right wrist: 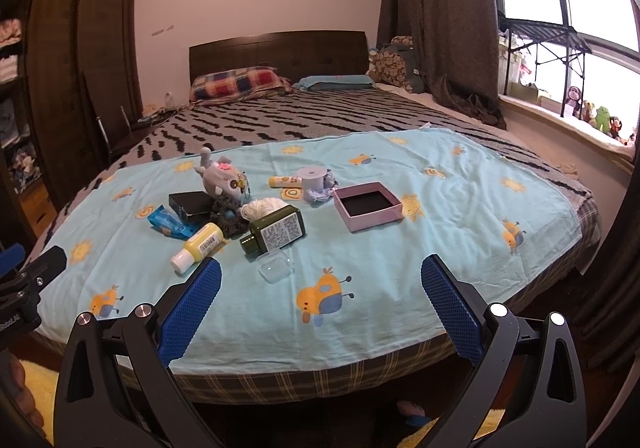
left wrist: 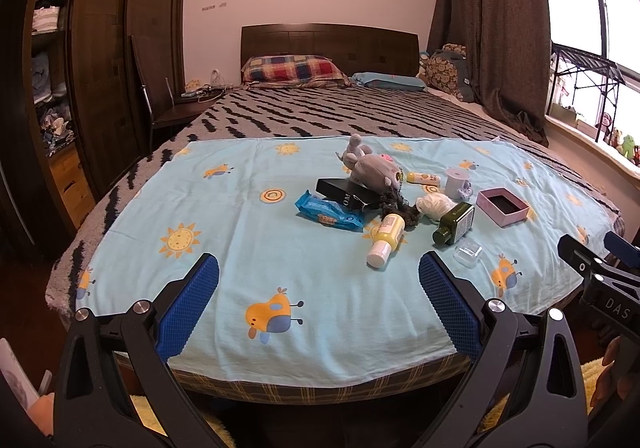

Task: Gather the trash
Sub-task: 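Grasp the yellow-capped lotion bottle with the left tool while the right tool grasps the clear plastic box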

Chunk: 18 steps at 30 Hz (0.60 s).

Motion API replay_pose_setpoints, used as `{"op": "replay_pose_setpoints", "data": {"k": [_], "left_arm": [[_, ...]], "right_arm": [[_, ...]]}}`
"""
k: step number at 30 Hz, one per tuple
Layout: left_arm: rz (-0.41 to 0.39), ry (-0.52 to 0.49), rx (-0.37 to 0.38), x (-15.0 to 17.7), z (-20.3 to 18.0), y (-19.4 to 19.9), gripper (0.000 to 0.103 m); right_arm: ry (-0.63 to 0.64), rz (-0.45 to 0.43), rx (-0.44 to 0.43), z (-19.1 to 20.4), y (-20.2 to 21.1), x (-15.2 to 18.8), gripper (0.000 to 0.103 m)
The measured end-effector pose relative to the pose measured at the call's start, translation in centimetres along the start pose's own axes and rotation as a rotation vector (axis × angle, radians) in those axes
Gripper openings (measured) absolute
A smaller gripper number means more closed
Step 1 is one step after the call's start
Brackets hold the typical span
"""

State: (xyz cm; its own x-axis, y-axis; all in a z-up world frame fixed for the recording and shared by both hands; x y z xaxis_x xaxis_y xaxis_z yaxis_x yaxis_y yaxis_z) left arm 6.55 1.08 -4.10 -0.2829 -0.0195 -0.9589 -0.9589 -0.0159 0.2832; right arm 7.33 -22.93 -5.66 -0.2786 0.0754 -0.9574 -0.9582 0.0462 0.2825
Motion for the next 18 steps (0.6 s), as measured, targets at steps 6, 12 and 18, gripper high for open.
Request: {"op": "replay_pose_setpoints", "data": {"k": [6,12,18], "left_arm": [[0.009,-0.008,0.016,0.9,-0.2,-1.1,0.095],[0.040,0.013,0.035,2.3,-0.2,-2.8,0.095],[0.081,0.006,0.033,3.6,0.0,-4.7,0.095]], "right_arm": [[0.012,-0.008,-0.031,0.2,-1.0,0.7,0.100],[-0.020,0.045,-0.090,0.8,-2.9,2.4,0.100],[0.001,0.091,-0.088,1.1,-5.0,4.3,0.100]]}}
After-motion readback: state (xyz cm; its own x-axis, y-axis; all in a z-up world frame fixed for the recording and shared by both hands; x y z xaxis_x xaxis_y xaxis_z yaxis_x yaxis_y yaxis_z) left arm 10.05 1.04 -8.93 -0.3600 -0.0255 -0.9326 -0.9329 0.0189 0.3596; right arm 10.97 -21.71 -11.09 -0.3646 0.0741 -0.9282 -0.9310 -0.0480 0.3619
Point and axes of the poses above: each gripper's, at about its wrist camera, not at the fingertips, and y roughly against the way its jaws point, z to its left, x to its underside, the point moved 6 cm from there along -y, roughly the way its jaws point, and after that the axes turned 14 degrees about -z, right-handed, at the moved point
